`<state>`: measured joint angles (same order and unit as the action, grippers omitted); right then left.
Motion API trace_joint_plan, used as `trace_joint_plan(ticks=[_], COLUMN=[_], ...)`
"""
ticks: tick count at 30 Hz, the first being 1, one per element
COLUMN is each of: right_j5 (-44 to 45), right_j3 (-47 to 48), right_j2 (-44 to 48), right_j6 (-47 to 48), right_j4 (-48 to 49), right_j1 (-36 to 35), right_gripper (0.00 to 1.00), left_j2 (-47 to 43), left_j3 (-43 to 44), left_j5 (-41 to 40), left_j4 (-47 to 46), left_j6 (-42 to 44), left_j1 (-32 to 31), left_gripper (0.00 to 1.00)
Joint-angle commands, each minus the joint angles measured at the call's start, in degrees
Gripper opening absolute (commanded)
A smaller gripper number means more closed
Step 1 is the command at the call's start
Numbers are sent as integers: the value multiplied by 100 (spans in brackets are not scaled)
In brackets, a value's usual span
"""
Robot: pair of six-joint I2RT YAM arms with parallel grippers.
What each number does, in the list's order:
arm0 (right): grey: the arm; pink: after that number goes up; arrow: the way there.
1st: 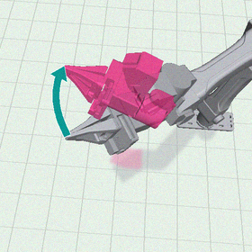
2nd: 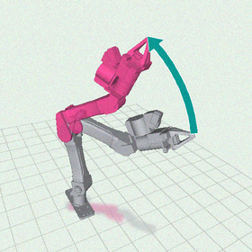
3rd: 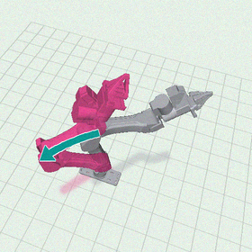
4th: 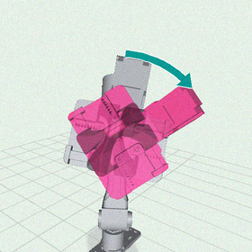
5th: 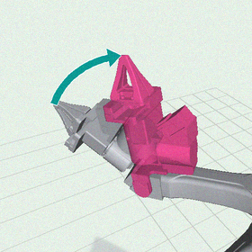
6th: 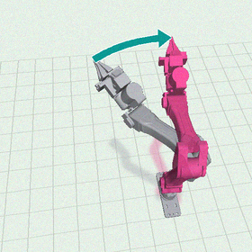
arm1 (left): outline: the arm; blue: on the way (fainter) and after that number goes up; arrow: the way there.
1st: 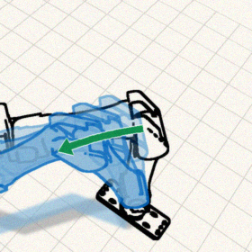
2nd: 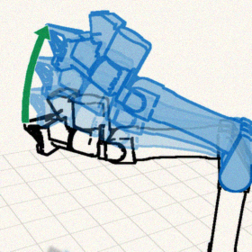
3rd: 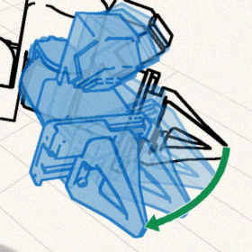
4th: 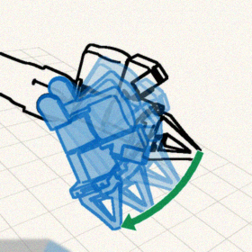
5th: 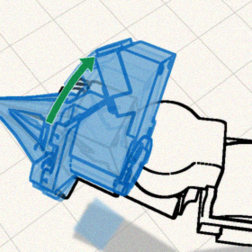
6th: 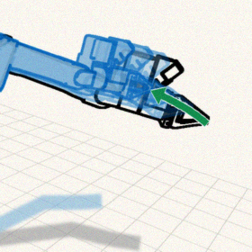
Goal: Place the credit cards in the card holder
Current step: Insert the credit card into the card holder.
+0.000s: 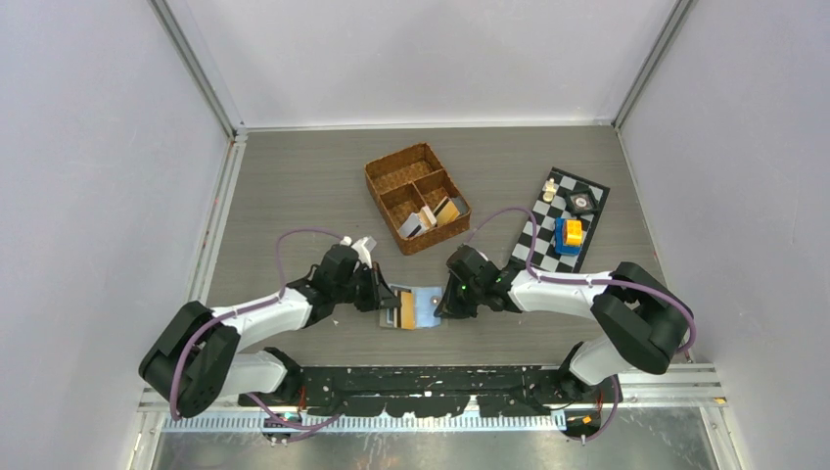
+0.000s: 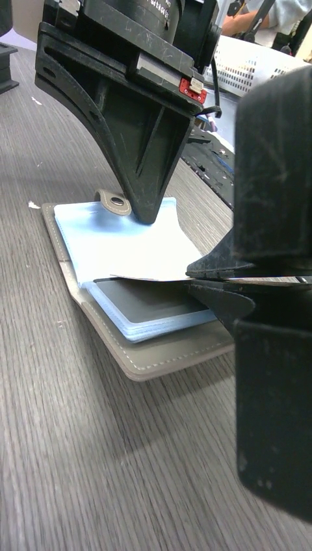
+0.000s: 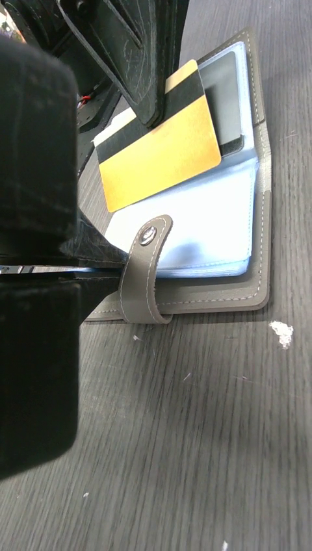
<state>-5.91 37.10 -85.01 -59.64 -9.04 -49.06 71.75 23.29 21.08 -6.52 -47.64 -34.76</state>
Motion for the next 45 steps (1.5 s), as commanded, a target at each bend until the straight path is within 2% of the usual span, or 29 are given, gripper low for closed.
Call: trace_joint_plan(ticks=[1, 6, 12, 21, 45], right_j5=[736, 671, 670, 672, 769], right_j3=[47, 83, 97, 90, 111], right_j2=[40, -93, -246, -270, -213], right_j6=[20, 39, 39, 27, -4], right_j4=[-533, -440, -380, -421, -525], right_j1=[-5, -7, -7, -16, -94], right_gripper=[0, 1, 0, 0, 0], left_j2=[-238, -155, 282, 884, 757], left_j3=[-108, -158, -175, -158, -504], left_j5=[-265, -40, 392, 649, -248], left_j4=[183, -144, -913, -1522, -1820], left_j6=[208, 158, -44, -289, -457], left_j1=[103, 128, 128, 182, 184], left_gripper=[0, 0, 0, 0, 0])
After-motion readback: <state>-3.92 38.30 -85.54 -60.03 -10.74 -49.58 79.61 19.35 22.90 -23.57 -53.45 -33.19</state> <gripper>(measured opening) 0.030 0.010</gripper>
